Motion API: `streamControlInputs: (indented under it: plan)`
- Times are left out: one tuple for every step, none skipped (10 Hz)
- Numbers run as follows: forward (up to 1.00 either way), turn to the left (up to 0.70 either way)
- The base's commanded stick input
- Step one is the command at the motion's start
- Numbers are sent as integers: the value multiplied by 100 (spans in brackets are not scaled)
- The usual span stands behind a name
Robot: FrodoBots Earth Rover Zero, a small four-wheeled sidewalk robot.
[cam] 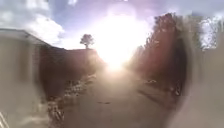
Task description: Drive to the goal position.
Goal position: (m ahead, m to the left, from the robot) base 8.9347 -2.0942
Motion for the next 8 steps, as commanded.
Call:
streamControlInputs:
  plan:
    - [100, 0]
    - [100, 0]
    - [100, 0]
    - [100, 0]
    - [100, 0]
    - [100, 0]
    - [100, 0]
    - [100, 0]
